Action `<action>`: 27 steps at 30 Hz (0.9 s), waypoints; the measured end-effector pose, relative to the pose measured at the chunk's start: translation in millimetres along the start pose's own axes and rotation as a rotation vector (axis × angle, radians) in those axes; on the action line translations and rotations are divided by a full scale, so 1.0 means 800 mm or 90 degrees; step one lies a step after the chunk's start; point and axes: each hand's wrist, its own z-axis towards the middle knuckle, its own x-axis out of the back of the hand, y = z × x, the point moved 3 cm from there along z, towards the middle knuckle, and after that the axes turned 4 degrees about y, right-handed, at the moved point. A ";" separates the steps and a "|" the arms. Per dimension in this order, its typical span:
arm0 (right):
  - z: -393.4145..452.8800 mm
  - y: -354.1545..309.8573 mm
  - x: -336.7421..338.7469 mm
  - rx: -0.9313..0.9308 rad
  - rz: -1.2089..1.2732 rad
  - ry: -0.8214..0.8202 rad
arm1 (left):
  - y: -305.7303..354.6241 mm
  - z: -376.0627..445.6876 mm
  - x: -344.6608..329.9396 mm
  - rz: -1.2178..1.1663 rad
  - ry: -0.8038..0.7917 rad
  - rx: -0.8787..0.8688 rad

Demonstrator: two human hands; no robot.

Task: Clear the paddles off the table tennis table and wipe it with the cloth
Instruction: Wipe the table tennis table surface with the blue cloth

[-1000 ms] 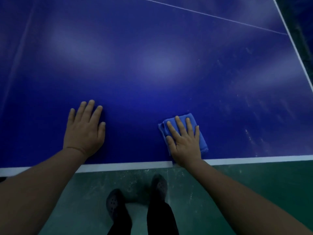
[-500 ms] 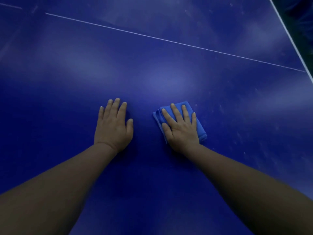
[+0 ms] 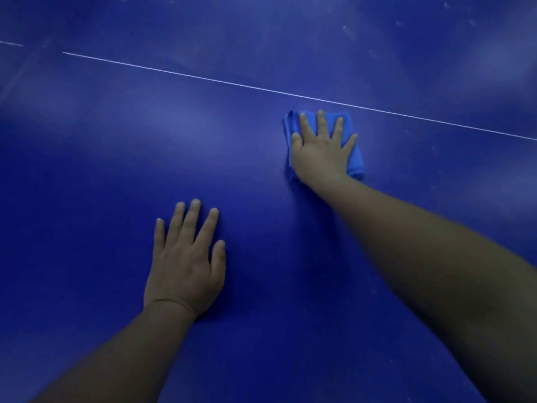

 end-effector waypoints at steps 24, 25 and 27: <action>0.067 -0.060 -0.014 0.047 -0.020 0.039 | 0.005 0.004 0.001 0.021 0.035 -0.019; 0.084 -0.013 -0.004 -0.039 -0.022 0.047 | 0.005 0.004 0.001 0.023 0.035 -0.020; 0.101 0.082 0.018 -0.220 -0.010 0.059 | 0.004 0.004 0.001 0.022 0.036 -0.021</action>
